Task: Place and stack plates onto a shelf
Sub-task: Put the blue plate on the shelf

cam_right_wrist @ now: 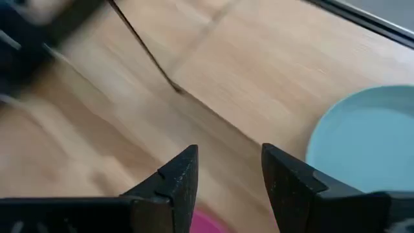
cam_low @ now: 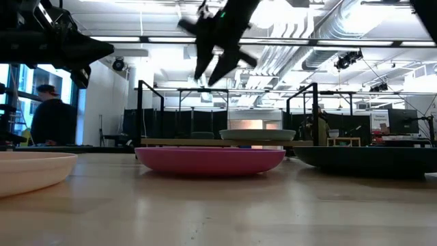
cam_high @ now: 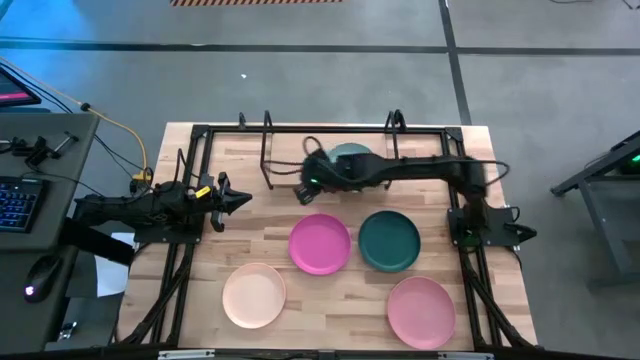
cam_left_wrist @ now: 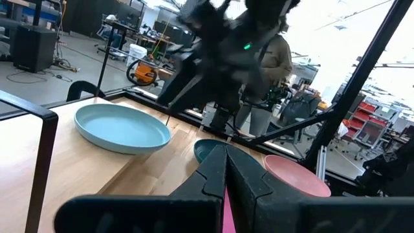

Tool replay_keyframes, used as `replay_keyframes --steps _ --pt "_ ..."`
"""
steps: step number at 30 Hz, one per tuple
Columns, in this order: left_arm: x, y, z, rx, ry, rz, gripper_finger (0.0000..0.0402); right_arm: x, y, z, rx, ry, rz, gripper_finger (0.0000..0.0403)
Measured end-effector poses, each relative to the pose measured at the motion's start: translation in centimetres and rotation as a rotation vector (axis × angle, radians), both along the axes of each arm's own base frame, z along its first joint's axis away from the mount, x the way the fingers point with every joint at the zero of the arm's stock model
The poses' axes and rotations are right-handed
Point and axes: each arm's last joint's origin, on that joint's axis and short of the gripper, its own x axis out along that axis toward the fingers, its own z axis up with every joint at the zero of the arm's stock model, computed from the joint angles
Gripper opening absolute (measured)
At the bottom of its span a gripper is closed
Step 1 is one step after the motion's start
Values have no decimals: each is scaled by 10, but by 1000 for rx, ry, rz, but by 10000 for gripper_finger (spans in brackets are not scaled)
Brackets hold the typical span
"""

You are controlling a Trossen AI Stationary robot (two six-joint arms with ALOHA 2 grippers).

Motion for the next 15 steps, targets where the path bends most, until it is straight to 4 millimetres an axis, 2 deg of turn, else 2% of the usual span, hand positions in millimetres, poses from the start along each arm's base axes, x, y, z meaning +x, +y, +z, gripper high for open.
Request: replay_keyframes --steps 5,9,12,15 --pt "0 0 0 0 1 0 1 25 -32 -30 -15 166 84 149" --pt "0 0 0 0 1 0 1 32 -52 -55 -18 281 132 142" --pt "0 0 0 0 1 0 1 34 -57 -68 -30 340 166 112" --pt "0 0 0 0 1 -1 1 36 -57 -78 -52 392 230 57"
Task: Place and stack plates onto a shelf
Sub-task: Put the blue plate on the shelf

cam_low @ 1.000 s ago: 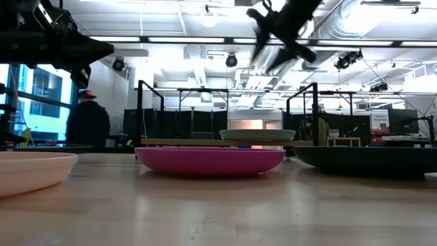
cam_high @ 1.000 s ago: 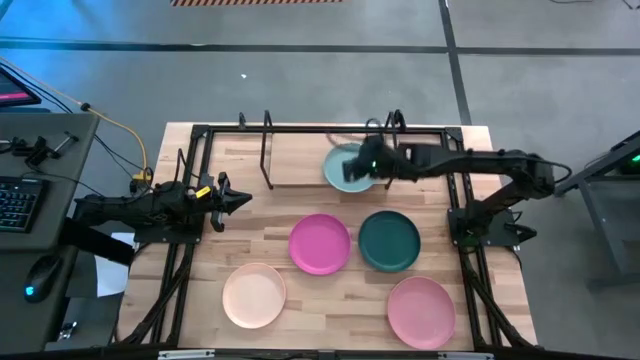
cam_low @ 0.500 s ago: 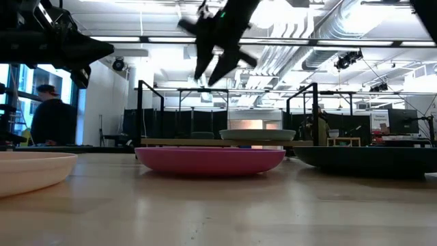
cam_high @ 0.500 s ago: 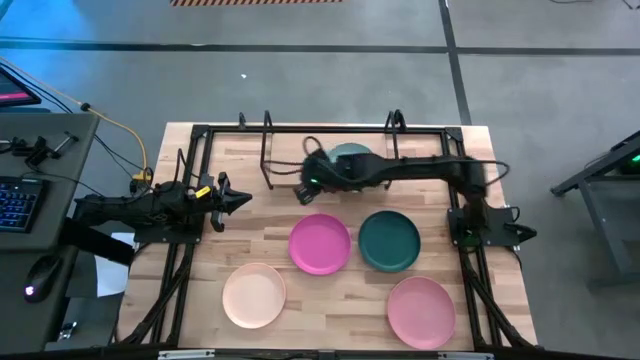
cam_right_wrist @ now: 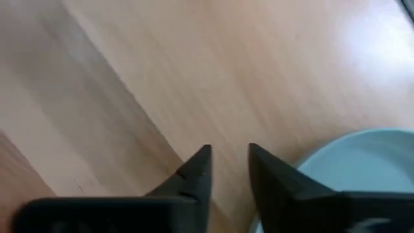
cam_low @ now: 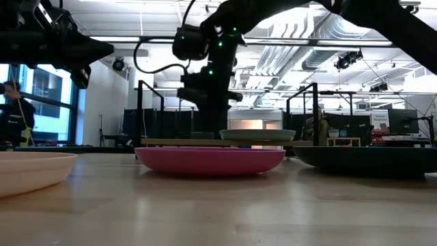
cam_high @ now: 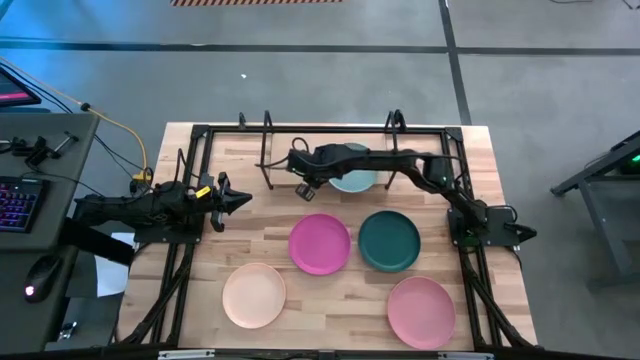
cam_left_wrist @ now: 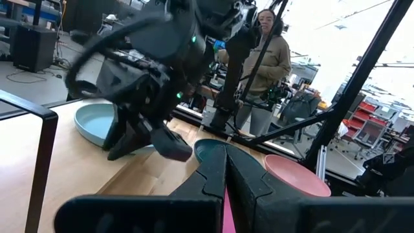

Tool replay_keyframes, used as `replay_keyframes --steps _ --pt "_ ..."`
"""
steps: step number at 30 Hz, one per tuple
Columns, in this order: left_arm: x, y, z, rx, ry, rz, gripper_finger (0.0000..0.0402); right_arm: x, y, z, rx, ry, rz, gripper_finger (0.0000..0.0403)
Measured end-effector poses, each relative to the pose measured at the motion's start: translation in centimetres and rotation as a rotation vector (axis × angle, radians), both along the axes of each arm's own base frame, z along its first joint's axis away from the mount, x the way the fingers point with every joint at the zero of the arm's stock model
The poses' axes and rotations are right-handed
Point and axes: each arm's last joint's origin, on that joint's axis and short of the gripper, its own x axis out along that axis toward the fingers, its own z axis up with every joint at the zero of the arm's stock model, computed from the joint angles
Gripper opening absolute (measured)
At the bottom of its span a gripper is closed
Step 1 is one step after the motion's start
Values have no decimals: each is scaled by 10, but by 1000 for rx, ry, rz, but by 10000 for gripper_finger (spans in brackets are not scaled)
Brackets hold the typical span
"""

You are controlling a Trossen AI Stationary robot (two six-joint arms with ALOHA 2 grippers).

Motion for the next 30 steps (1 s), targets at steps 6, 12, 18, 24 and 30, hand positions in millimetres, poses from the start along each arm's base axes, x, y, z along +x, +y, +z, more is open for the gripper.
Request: replay_keyframes --steps 6,12,18,24,30 --pt "0 0 0 0 0 0 1 -5 0 -2 -79 121 140 15" --pt "0 0 0 0 0 0 1 -13 -2 -4 -101 253 236 4" --pt "0 0 0 0 0 0 1 -17 -5 -3 -199 349 276 1" --pt "0 0 0 0 0 0 1 -26 -21 -3 -223 423 249 1" --pt "0 0 0 0 0 0 1 -28 -29 7 -244 373 181 0"
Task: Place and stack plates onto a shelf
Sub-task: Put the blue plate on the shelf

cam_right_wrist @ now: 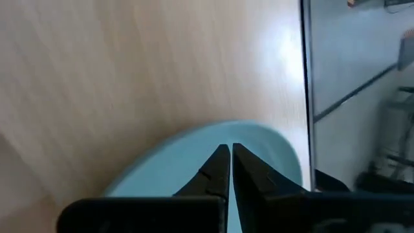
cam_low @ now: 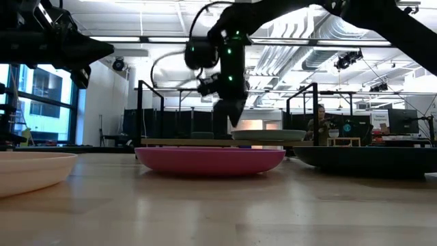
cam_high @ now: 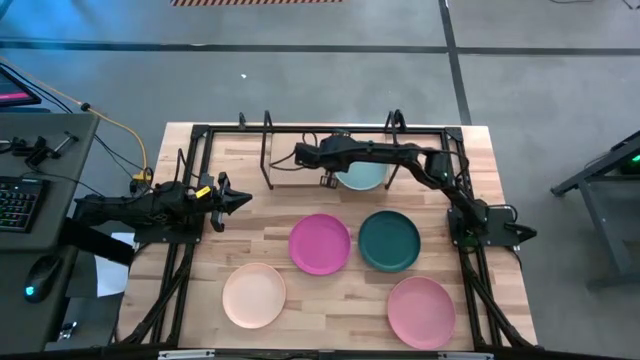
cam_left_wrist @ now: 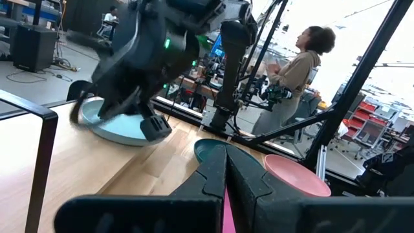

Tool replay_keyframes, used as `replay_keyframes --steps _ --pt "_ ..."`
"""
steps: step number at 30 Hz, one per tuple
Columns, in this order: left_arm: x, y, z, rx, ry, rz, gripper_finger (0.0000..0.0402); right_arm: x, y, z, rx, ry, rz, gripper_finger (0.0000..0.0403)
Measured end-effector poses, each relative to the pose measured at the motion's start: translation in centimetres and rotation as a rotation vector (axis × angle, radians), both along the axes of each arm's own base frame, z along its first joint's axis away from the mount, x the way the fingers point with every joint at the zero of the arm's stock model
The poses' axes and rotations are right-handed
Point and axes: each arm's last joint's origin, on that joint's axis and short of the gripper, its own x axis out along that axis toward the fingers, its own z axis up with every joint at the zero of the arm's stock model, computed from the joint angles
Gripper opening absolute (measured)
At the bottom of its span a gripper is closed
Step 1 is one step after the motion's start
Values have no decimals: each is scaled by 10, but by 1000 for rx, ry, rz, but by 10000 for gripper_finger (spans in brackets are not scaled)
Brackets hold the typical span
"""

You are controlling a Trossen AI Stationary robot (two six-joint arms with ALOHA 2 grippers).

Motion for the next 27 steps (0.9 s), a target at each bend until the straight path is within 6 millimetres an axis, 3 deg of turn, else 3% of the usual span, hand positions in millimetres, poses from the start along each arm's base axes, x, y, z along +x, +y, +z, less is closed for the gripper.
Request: replay_keyframes --steps 4,7,18,27 --pt "0 0 0 0 0 0 1 10 13 20 55 -183 43 0" --pt "0 0 0 0 0 0 1 15 24 23 112 -217 123 0" --pt "0 0 0 0 0 0 1 0 30 -15 167 -35 154 0" --pt "0 0 0 0 0 0 1 -9 13 -24 47 51 120 0"
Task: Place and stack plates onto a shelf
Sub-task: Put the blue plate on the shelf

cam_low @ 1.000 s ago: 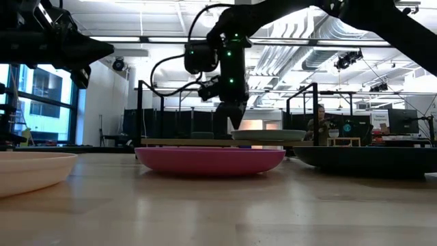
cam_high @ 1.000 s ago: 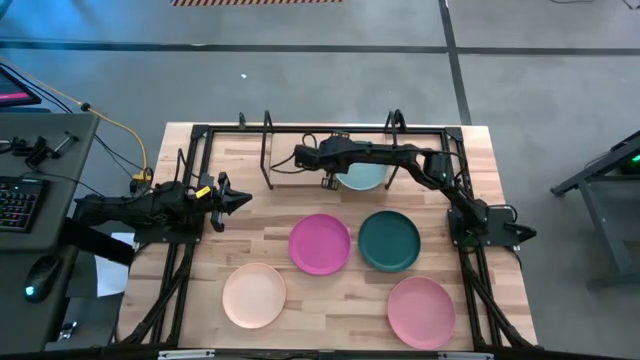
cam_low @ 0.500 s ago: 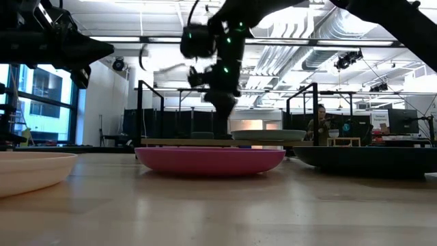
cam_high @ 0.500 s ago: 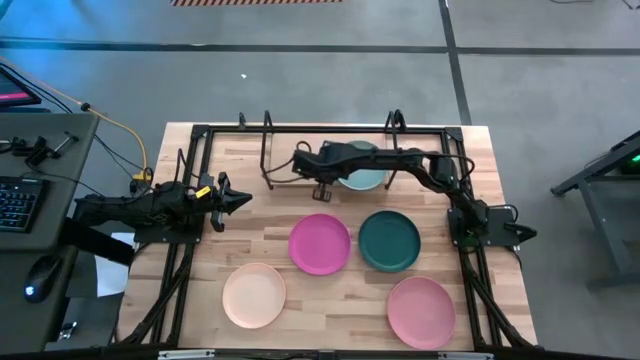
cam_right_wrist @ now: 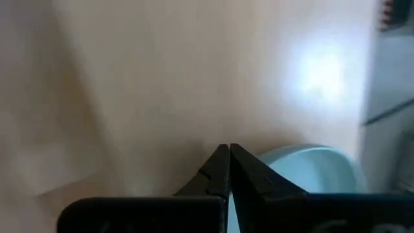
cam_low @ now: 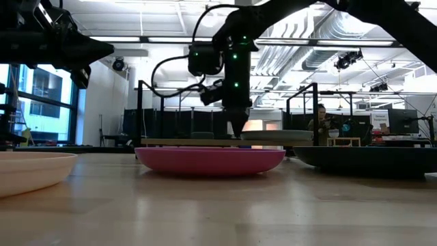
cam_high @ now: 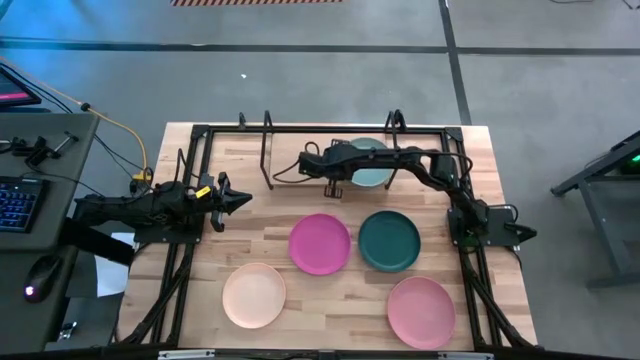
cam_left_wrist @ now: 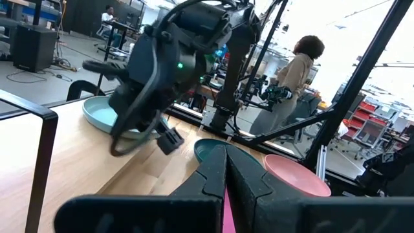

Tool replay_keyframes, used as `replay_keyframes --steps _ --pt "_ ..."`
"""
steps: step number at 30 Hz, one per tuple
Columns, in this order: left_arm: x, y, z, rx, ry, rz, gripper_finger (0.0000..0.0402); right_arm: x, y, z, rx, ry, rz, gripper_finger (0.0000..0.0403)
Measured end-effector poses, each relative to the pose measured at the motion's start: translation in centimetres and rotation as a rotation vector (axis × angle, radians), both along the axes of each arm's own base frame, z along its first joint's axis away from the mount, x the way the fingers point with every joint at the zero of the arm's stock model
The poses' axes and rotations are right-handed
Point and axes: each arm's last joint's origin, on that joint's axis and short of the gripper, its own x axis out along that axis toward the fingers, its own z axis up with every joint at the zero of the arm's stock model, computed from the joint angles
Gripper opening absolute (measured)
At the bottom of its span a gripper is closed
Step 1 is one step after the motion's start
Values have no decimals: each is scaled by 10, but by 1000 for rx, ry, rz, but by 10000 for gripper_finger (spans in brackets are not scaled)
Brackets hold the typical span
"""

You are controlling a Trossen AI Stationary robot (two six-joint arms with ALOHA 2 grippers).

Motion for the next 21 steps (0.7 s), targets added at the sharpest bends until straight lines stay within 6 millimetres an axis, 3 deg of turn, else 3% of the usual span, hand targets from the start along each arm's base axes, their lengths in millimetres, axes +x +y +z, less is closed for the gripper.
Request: replay_keyframes --steps 7,10,13,17,21 --pt "0 0 0 0 0 0 1 -2 -8 3 -7 -28 -43 0" --pt "0 0 0 0 0 0 1 -4 -1 23 13 -100 -46 0" --pt "0 0 0 0 0 0 1 -11 10 55 3 -201 -46 0" --pt "0 0 0 0 0 0 1 -43 22 98 -58 -373 -95 0" --pt "0 0 0 0 0 0 1 -105 28 124 -144 -522 -241 0"
